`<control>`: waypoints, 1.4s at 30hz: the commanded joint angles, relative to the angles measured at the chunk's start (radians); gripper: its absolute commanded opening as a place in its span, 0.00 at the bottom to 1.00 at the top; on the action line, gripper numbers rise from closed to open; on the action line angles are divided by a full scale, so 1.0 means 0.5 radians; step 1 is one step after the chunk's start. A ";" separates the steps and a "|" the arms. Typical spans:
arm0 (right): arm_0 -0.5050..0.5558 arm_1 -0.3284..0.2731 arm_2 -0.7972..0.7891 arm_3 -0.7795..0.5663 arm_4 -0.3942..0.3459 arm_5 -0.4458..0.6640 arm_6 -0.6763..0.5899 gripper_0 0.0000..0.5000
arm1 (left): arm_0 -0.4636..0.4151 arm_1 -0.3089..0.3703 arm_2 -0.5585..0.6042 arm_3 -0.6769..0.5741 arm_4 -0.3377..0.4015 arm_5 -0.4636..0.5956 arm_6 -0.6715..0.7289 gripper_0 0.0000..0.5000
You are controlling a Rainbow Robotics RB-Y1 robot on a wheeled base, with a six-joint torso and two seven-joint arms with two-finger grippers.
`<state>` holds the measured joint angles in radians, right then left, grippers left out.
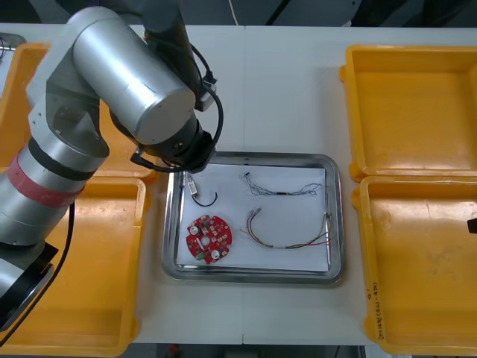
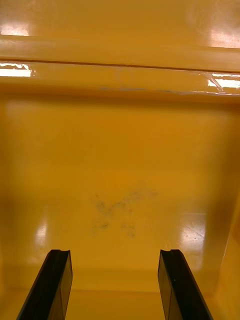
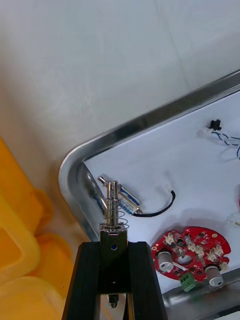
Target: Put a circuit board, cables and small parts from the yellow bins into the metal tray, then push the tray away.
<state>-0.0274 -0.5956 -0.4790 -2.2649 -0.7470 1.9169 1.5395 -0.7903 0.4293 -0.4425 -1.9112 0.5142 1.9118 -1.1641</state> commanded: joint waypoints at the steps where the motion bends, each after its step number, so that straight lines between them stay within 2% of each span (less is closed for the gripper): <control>1: 0.039 -0.064 -0.067 -0.060 -0.025 0.006 -0.075 1.00 | 0.071 -0.052 -0.137 -0.071 -0.059 -0.078 0.365 0.00; 8: 0.039 -0.064 -0.070 -0.060 -0.037 0.006 -0.085 1.00 | 0.136 -0.052 -0.259 -0.052 -0.114 -0.231 0.457 0.00; 20: 0.039 -0.064 -0.055 -0.060 -0.037 0.006 -0.109 1.00 | 0.172 -0.052 -0.474 0.147 -0.246 -0.532 0.540 0.00; 28: 0.046 -0.064 -0.058 -0.060 -0.034 0.006 -0.115 1.00 | 0.194 -0.046 -0.560 0.211 -0.292 -0.648 0.583 0.00; 36: 0.046 -0.064 -0.058 -0.060 -0.037 0.006 -0.118 1.00 | 0.191 -0.049 -0.560 0.230 -0.292 -0.664 0.616 0.01; 37: 0.046 -0.064 -0.058 -0.060 -0.037 0.006 -0.118 1.00 | 0.191 -0.046 -0.560 0.230 -0.292 -0.664 0.619 0.23; 38: 0.046 -0.064 -0.058 -0.060 -0.037 0.006 -0.118 1.00 | 0.194 -0.046 -0.560 0.230 -0.295 -0.664 0.629 0.64; 40: 0.046 -0.064 -0.058 -0.060 -0.037 0.006 -0.121 1.00 | 0.191 -0.046 -0.563 0.230 -0.311 -0.670 0.644 0.92; 41: 0.046 -0.064 -0.058 -0.060 -0.037 0.006 -0.124 1.00 | 0.191 -0.046 -0.563 0.230 -0.317 -0.673 0.647 0.98; 42: 0.046 -0.064 -0.058 -0.060 -0.037 0.006 -0.124 1.00 | 0.191 -0.046 -0.563 0.230 -0.314 -0.676 0.653 1.00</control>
<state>-0.0245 -0.5956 -0.4807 -2.2651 -0.7571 1.9169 1.5119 -0.7031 0.4281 -0.7103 -1.7857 0.3731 1.5882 -0.9301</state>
